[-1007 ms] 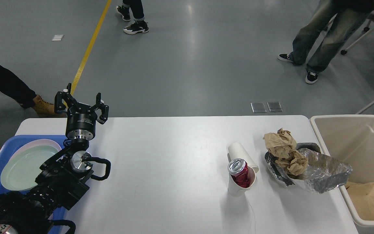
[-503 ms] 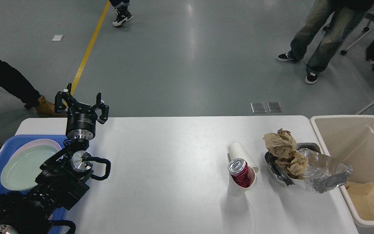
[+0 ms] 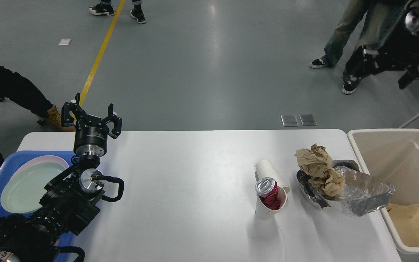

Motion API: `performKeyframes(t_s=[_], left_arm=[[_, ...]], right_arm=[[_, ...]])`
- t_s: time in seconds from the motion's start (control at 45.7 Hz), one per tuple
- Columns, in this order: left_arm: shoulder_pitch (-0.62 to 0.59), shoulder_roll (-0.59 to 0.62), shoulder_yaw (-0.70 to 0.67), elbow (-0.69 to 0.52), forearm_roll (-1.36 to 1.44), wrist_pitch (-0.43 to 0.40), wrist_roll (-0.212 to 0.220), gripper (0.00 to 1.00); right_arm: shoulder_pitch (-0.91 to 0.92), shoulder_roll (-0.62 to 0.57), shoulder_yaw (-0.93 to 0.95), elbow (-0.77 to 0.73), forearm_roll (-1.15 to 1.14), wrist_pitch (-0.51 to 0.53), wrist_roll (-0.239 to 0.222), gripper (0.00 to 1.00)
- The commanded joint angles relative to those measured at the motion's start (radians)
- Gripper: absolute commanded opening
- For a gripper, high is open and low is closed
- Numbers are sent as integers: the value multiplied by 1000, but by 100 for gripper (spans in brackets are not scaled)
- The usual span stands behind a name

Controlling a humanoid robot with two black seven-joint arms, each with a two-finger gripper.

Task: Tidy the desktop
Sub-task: 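Lower the right gripper onto the crumpled brown paper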

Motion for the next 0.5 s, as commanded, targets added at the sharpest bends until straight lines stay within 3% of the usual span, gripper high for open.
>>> performKeyframes(t_s=[0.0,0.153,0.482], left_arm=[[0,0,0,0,0,0,0,96],[0,0,0,0,0,0,0,96],[0,0,0,0,0,0,0,96]], right_arm=[[-84,29,4,79,-3,-94,2,100],[-135,36,33,207,-11,-334,5,100],[-330,120,154,173,-41,-575,4,100]])
